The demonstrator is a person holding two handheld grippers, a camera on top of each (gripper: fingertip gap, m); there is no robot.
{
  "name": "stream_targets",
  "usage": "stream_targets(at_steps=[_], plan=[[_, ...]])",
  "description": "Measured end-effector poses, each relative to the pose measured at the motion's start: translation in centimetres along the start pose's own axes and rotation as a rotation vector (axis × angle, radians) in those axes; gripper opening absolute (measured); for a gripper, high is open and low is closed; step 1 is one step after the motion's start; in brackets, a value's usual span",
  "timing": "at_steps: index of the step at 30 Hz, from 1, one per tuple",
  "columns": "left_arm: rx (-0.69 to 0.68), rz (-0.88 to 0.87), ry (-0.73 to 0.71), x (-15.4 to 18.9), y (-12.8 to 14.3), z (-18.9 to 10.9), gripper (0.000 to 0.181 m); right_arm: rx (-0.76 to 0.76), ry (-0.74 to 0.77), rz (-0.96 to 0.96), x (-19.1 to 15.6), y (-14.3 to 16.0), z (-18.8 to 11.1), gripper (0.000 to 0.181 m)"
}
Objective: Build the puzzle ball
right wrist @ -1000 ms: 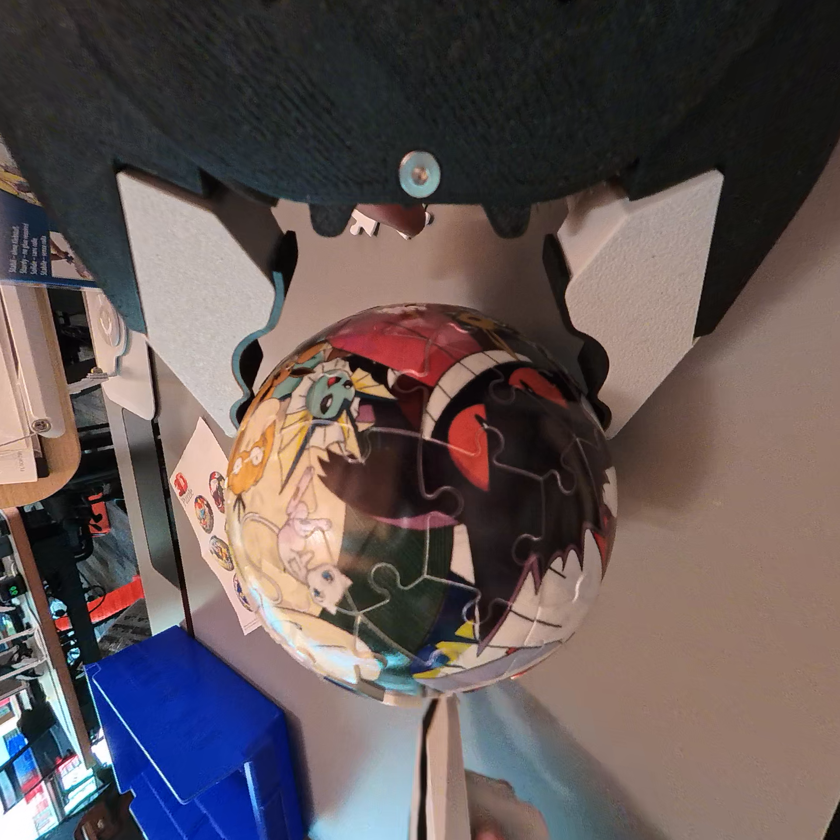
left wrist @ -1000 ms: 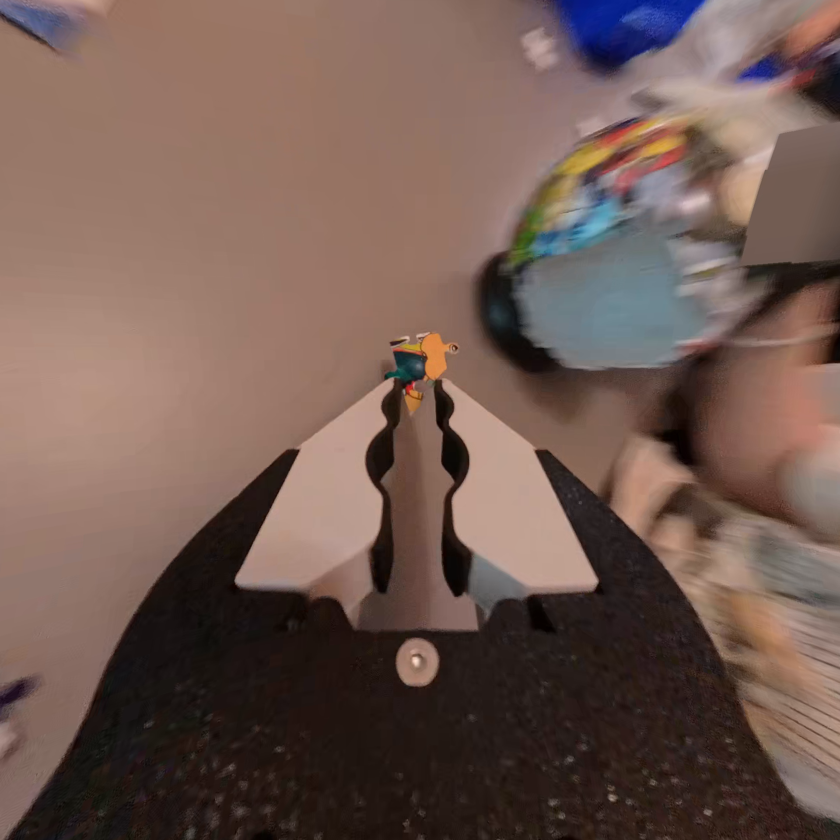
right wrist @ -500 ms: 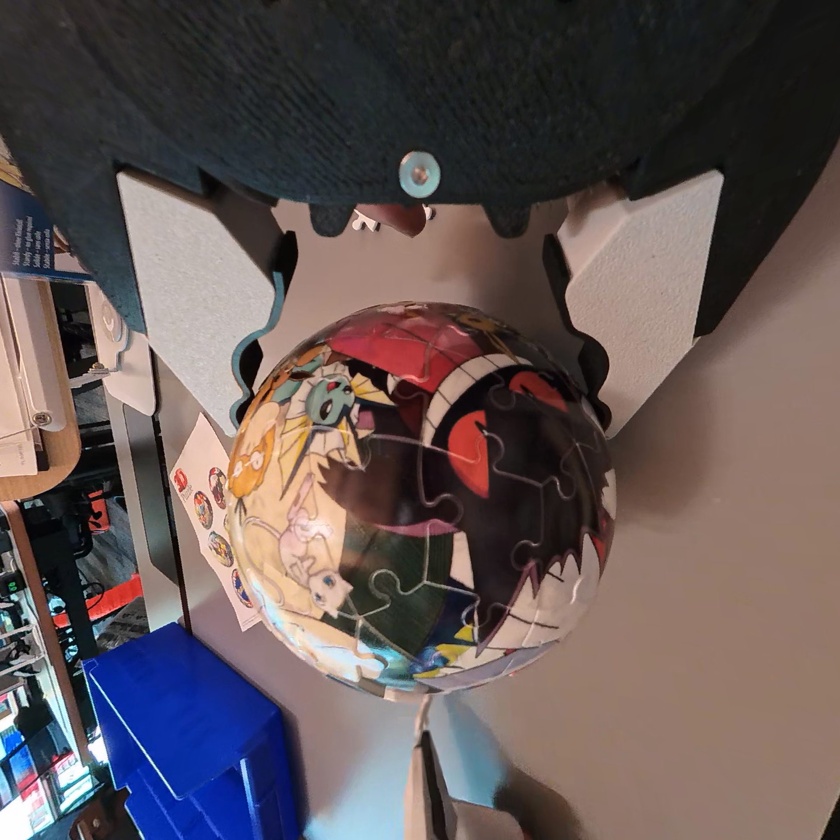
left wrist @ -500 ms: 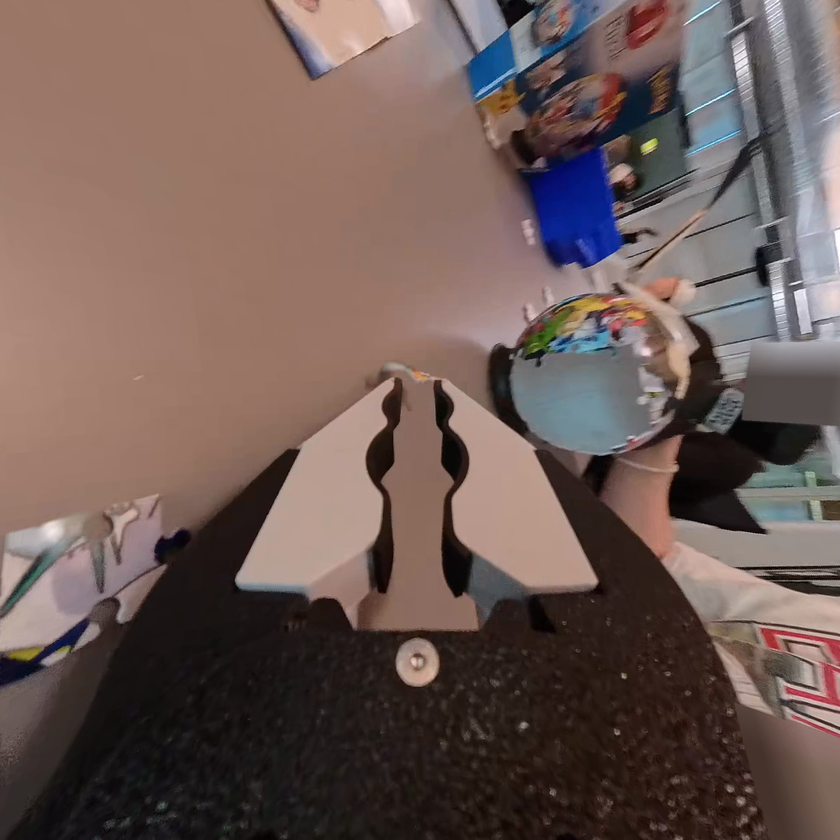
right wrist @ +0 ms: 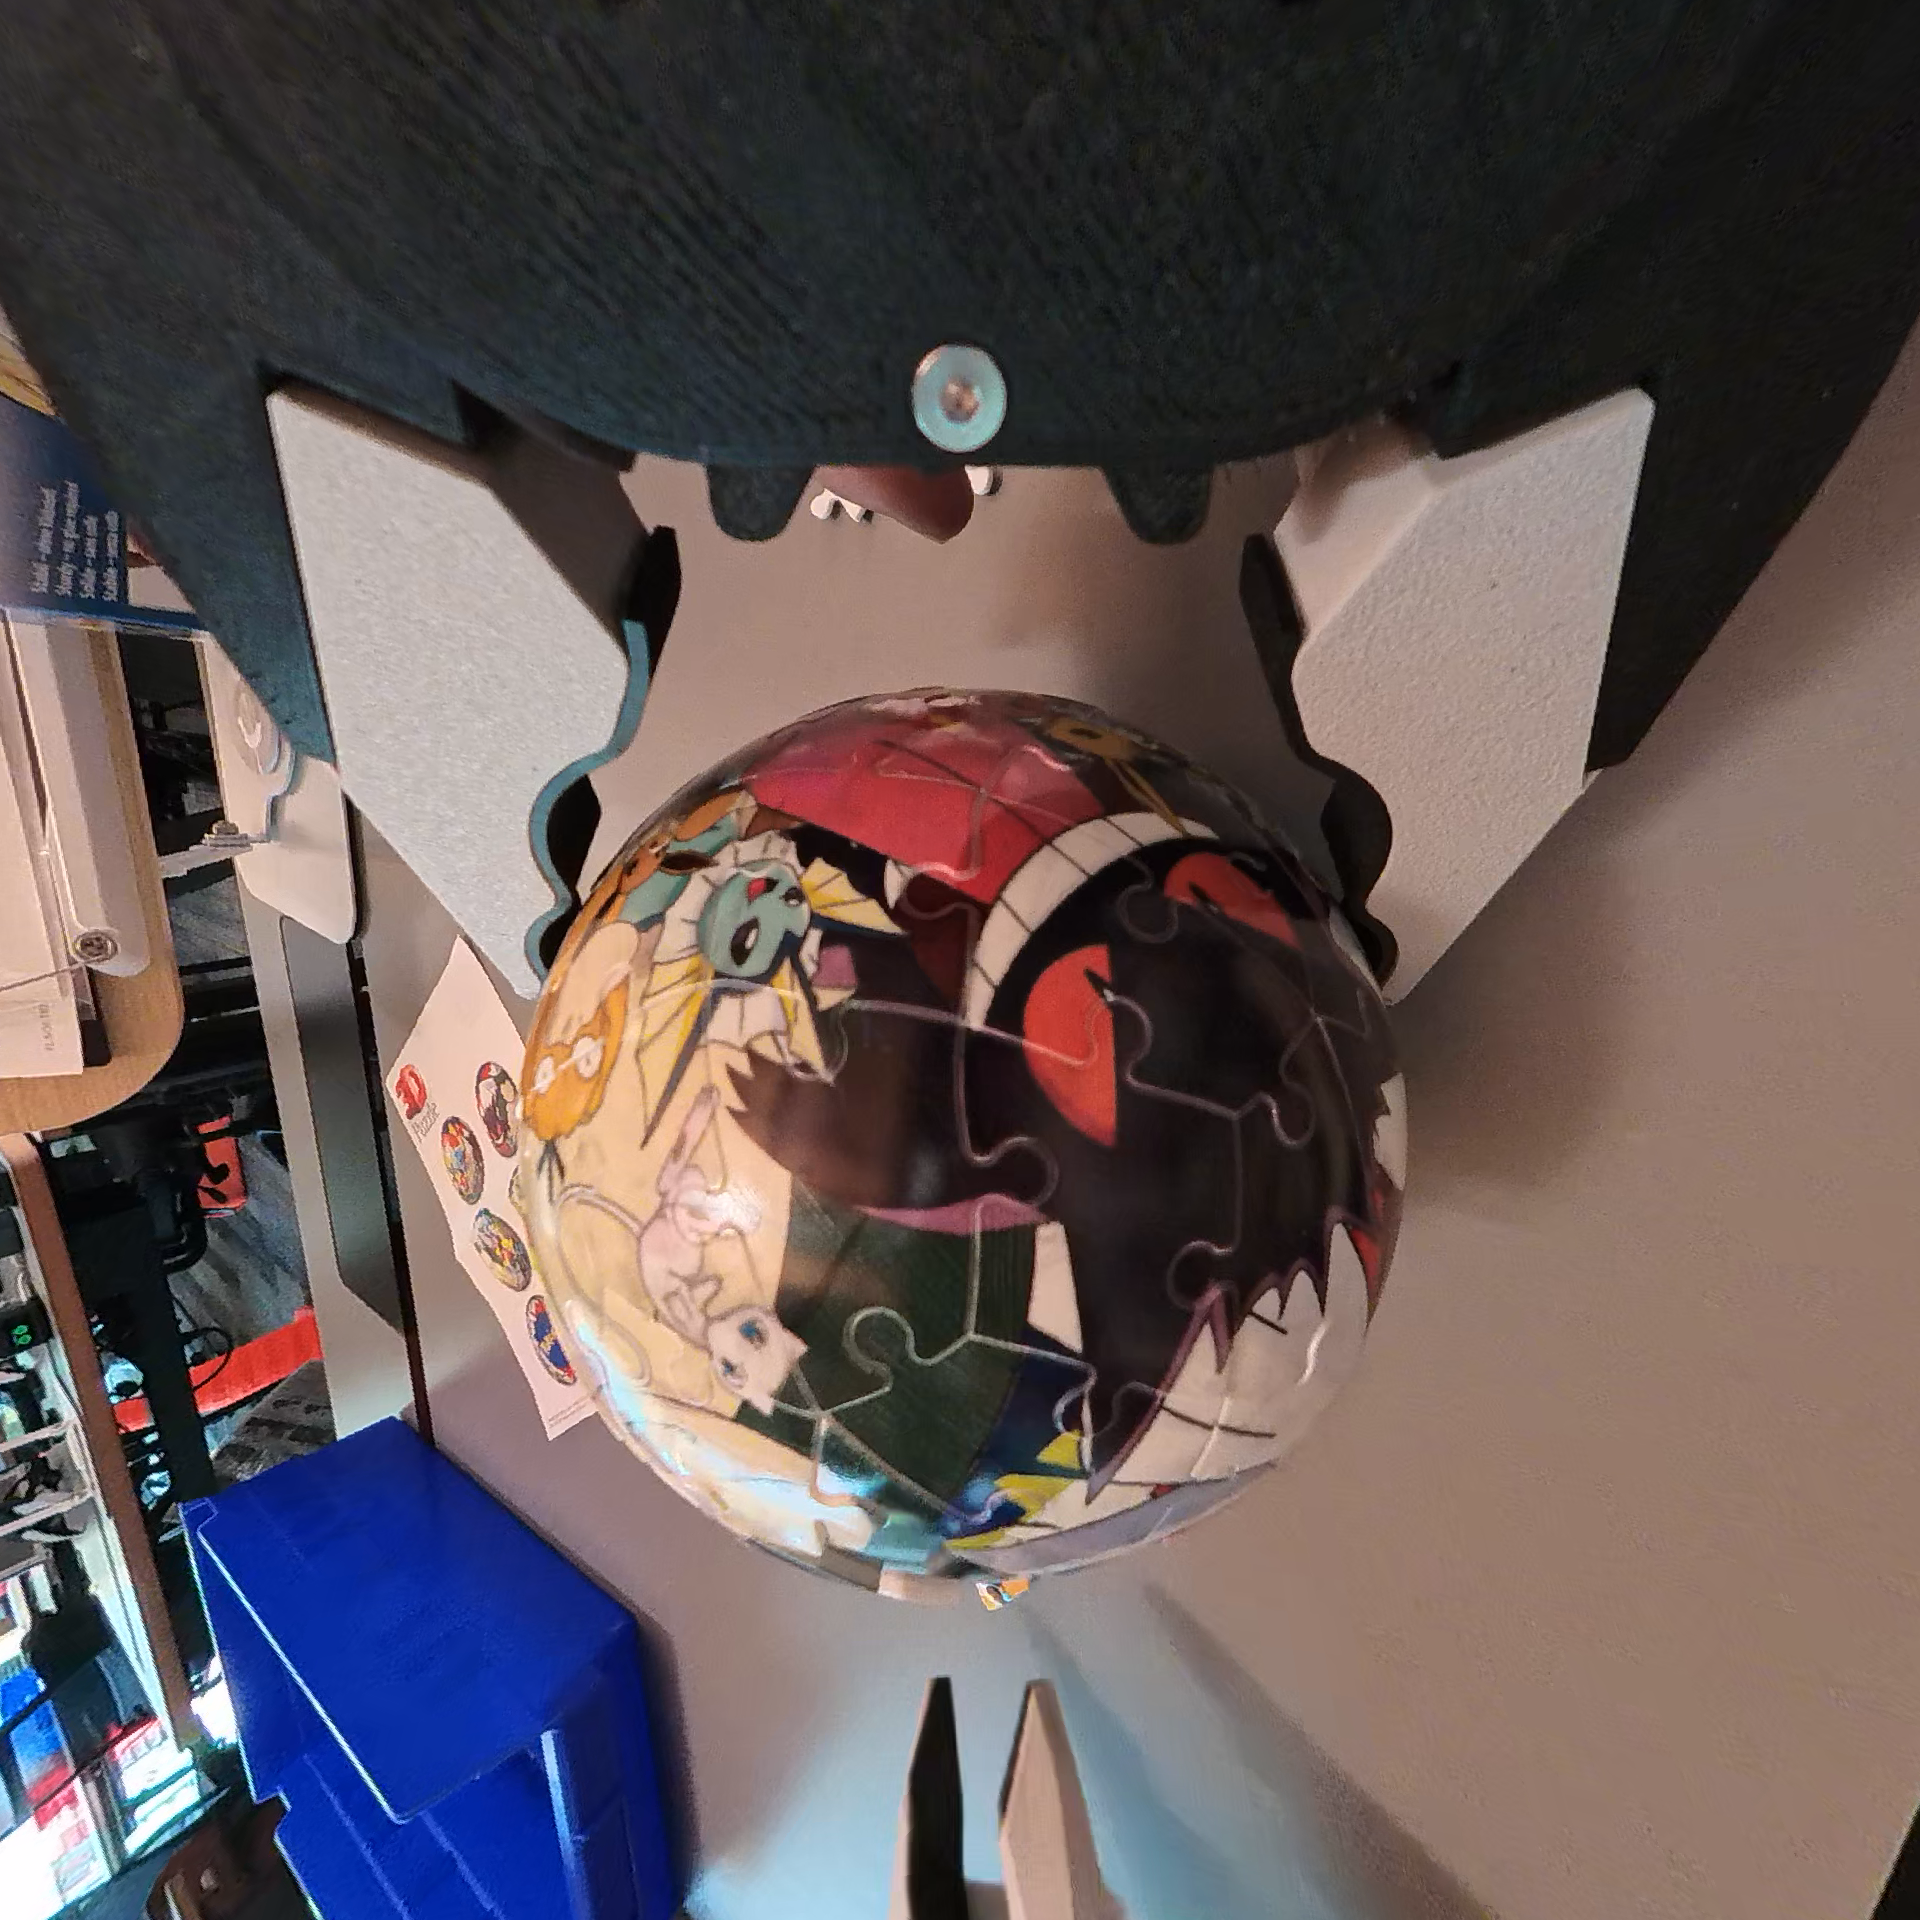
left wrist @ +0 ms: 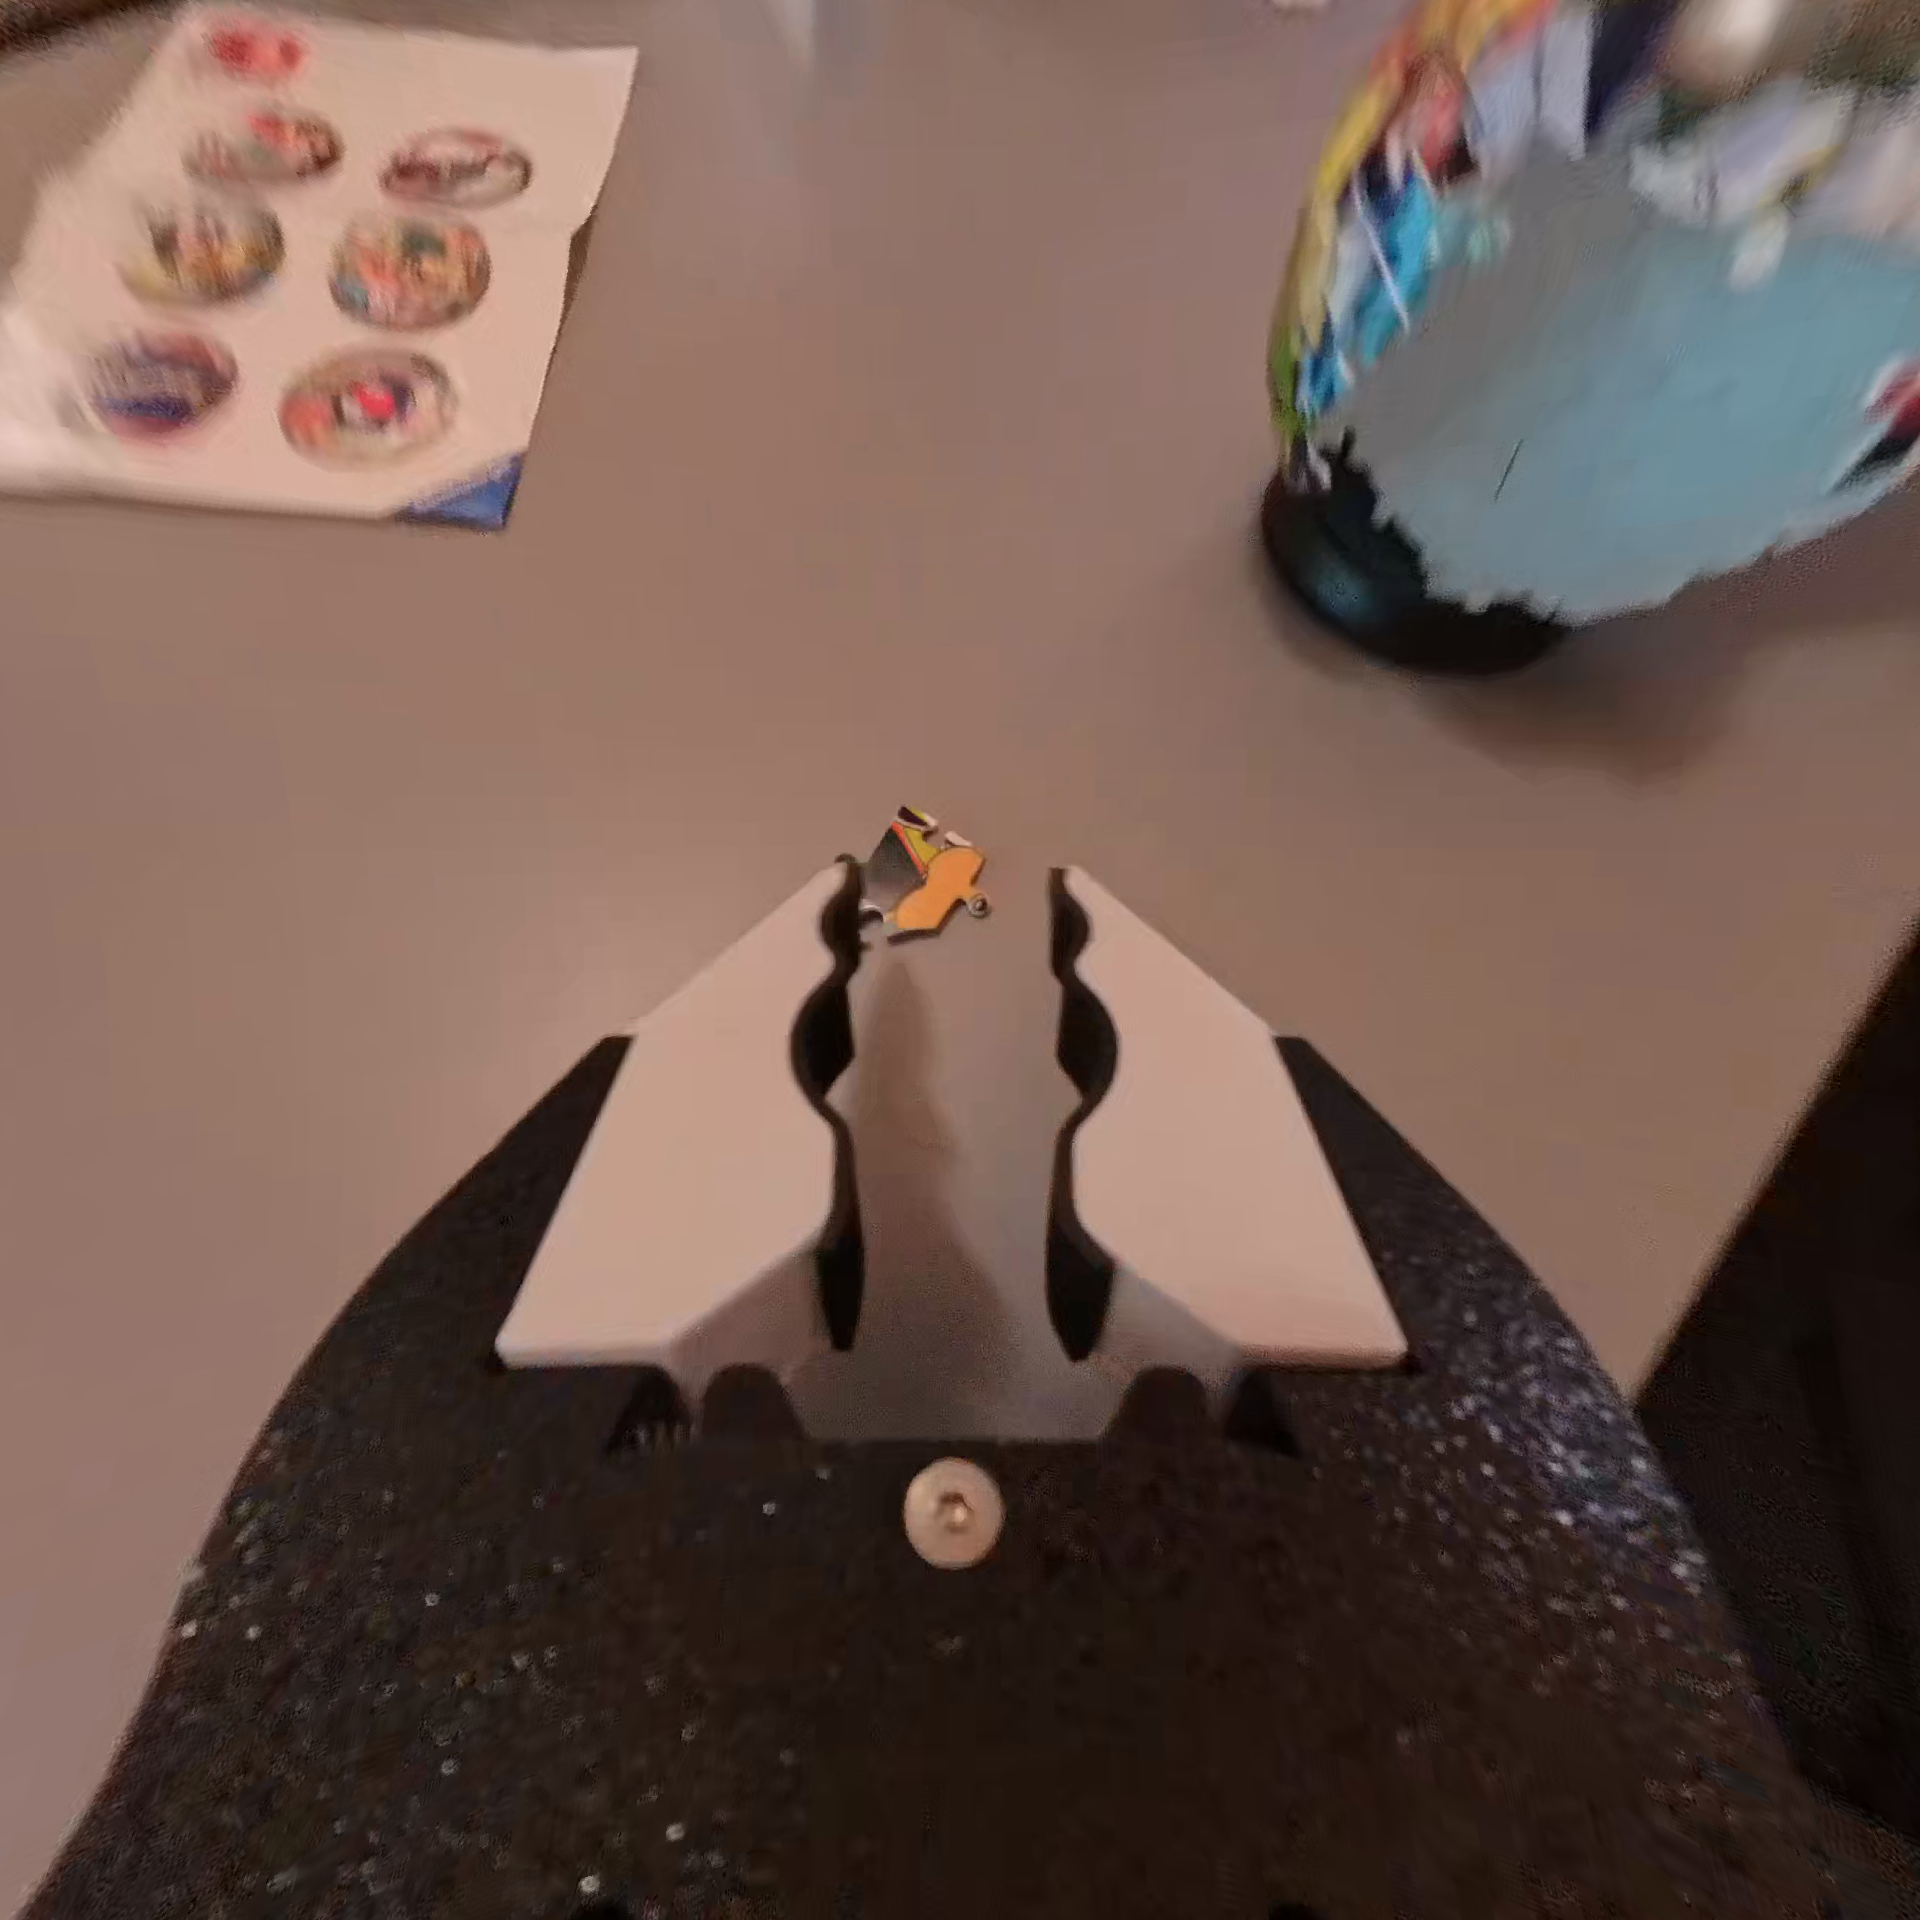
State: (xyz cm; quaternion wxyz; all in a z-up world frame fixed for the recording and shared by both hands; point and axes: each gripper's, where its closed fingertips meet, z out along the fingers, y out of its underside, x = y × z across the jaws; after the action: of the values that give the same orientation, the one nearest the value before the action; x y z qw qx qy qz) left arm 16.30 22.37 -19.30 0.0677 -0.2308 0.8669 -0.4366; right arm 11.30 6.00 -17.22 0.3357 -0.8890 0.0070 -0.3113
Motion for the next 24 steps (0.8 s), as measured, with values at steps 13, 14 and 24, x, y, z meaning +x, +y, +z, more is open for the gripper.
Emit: stream_targets(at_steps=[13, 14, 24], plan=[[-0.073, 0.389, -0.186, -1.2, 1.0, 2.6, 0.026, 0.01, -0.004, 0.002, 0.0, -0.1, 0.1, 0.143], [-0.073, 0.329, -0.173, -1.2, 1.0, 2.8, 0.023, 0.009, -0.004, 0.0, 0.0, -0.1, 0.1, 0.143], [-0.089, 0.063, -0.127, -1.1, 0.4, 1.7, 0.0, 0.001, -0.004, 0.0, 0.0, 0.1, 0.0, 0.143]])
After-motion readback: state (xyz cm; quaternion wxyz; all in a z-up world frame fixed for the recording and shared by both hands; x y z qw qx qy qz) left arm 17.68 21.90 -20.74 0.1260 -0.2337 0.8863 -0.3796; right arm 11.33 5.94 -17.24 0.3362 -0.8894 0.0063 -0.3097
